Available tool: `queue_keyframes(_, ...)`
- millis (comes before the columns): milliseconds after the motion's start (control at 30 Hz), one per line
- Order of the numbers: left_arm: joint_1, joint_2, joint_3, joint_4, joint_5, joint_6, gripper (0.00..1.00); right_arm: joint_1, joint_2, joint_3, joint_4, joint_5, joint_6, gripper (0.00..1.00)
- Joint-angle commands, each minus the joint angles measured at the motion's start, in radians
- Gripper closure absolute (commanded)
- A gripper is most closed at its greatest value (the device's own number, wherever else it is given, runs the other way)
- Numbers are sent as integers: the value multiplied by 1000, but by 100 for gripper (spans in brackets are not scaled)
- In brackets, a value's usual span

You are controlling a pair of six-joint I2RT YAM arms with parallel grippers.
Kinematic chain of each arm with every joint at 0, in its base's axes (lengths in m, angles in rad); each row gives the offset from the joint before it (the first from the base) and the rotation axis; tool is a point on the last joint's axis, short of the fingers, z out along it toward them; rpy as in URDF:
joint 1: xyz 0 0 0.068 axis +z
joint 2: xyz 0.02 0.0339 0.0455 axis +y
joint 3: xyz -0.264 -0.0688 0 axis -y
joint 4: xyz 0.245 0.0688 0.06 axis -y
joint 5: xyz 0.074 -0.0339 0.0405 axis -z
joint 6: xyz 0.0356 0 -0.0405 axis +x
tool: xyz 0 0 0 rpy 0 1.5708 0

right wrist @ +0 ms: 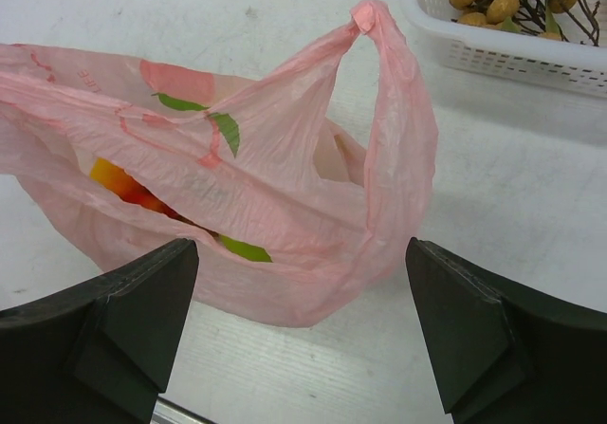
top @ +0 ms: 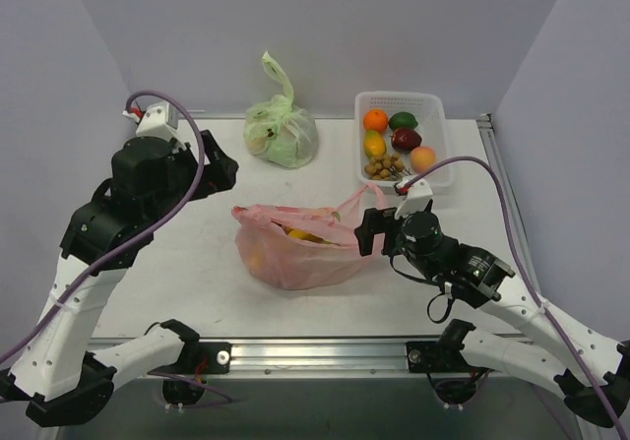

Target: Untie the knot of the plastic bag and take out the fruit

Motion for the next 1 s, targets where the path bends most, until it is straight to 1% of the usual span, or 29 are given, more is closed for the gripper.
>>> queue_keyframes(0,-14,41,143,-129,7,-12,3,11,-10,76,-63,26,-69,4)
queue_keyframes(33,-27,54,168,-149,13,-22,3,12,-5,87,-65,19,-90,4)
queue_keyframes(100,-95,94,212,-152,16,-53,3,12,22,120,-68,-13,-112,4)
queue_keyframes(167,-178,130,243,-153,-28,-68,3,12,44,148,-76,-35,-143,4)
queue_keyframes(200,-273,181,293,-155,-89,-65,3,12,65,157,-77,-49,-147,4)
queue_keyframes(267,-341,241,364,-175,-126,-61,3,11,82,174,-88,-61,-155,4)
queue_keyframes(300,-387,305,435,-184,-158,-52,3,12,96,186,-89,-67,-158,4)
queue_keyframes(400,-445,411,522,-213,-211,-27,3,12,110,197,-91,-92,-169,4)
queue_keyframes(500,-462,466,504,-218,-209,-38,6,9,114,194,-100,-99,-177,4)
queue_keyframes(633,-487,447,332,-210,-232,-114,10,9,105,171,-114,-119,-135,4)
queue_keyframes(667,-496,431,224,-204,-237,-134,11,11,101,163,-114,-142,-128,4)
queue_keyframes(733,-502,364,109,-177,-243,-208,14,12,87,145,-119,-156,-100,4)
queue_keyframes(767,-504,338,-3,-166,-249,-235,15,12,82,124,-119,-162,-92,4)
queue_keyframes(800,-504,282,-66,-157,-258,-289,16,12,70,116,-119,-173,-86,5)
queue_keyframes(867,-504,228,-166,-137,-278,-376,28,14,67,91,-119,-184,-83,4)
queue_keyframes(900,-501,179,-262,-126,-277,-398,31,14,70,87,-119,-196,-85,4)
queue_keyframes(967,-498,137,-341,-88,-271,-458,37,14,80,84,-122,-211,-109,4)
